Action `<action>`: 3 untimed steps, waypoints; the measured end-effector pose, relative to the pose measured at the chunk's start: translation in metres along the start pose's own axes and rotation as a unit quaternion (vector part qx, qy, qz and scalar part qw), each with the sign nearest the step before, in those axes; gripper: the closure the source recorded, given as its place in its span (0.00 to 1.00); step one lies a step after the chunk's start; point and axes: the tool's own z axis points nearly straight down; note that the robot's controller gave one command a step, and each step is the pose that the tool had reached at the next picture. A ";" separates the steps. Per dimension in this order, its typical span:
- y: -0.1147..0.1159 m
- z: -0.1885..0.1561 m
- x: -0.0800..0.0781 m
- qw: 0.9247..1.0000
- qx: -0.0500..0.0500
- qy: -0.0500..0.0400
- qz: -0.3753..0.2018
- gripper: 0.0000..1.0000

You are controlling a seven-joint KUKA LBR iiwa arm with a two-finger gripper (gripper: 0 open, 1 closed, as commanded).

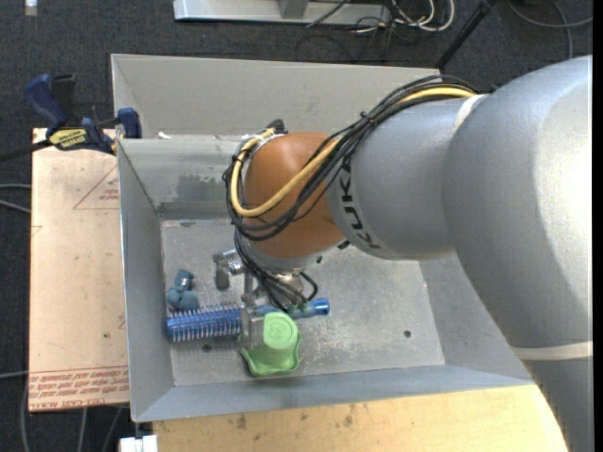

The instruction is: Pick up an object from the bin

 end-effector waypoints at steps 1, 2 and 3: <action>-0.004 -0.004 -0.003 1.000 0.001 -0.004 0.004 1.00; -0.004 -0.004 -0.003 1.000 0.001 -0.004 0.004 0.00; -0.008 0.040 -0.041 0.999 0.001 -0.005 0.038 0.00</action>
Offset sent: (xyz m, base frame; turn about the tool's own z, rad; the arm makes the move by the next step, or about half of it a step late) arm 0.0000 0.0000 0.0000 0.0000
